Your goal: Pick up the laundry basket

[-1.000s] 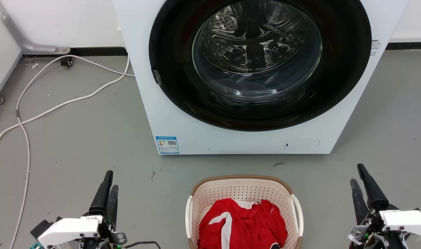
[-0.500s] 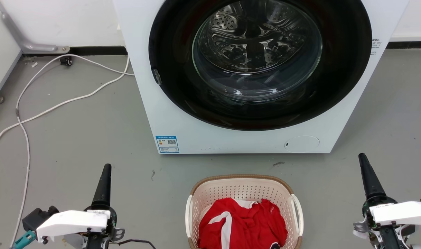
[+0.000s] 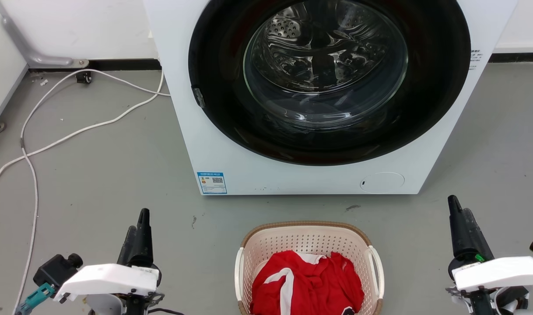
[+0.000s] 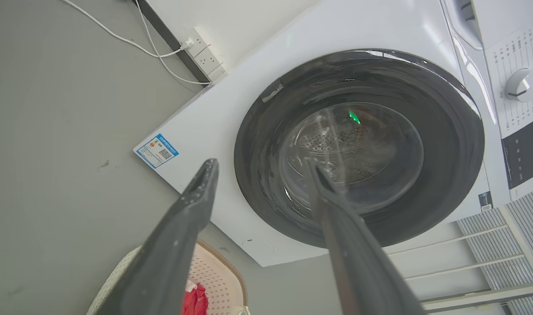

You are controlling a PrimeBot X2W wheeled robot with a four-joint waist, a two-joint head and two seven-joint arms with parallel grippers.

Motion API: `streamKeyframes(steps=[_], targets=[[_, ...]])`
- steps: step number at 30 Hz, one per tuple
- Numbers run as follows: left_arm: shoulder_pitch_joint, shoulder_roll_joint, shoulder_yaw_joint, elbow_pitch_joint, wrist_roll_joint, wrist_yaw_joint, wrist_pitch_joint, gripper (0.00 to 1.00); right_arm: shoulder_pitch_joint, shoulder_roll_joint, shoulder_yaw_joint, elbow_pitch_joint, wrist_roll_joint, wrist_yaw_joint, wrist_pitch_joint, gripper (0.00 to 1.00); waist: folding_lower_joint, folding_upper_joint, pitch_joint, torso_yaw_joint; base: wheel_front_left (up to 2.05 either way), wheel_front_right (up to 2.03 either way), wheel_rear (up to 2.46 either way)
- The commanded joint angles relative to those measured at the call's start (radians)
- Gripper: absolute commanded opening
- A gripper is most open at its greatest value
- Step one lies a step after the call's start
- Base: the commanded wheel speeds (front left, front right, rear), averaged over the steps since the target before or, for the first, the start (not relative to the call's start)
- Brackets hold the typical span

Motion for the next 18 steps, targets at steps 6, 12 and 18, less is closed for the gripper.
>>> streamKeyframes(steps=[6, 12, 18], targets=[[0.000, 0.004, -0.013, -0.036, 0.112, 0.014, -0.027, 1.00, 0.006, -0.003, 0.004, -0.036, -0.119, 0.000, -0.029, 1.00, 0.0000, -0.0001, 0.000, 0.001, 0.00, 0.00, 0.00], [0.006, 0.004, -0.025, -0.049, 0.193, 0.022, -0.047, 1.00, 0.014, -0.003, 0.003, -0.045, -0.210, 0.000, -0.049, 1.00, 0.0000, -0.0001, 0.000, 0.002, 0.00, 0.00, 0.00], [0.013, 0.005, -0.032, -0.058, 0.269, 0.025, -0.066, 1.00, 0.020, -0.003, 0.006, -0.054, -0.302, 0.000, -0.068, 1.00, 0.0000, -0.0001, 0.001, 0.002, 0.00, 0.00, 0.00]])
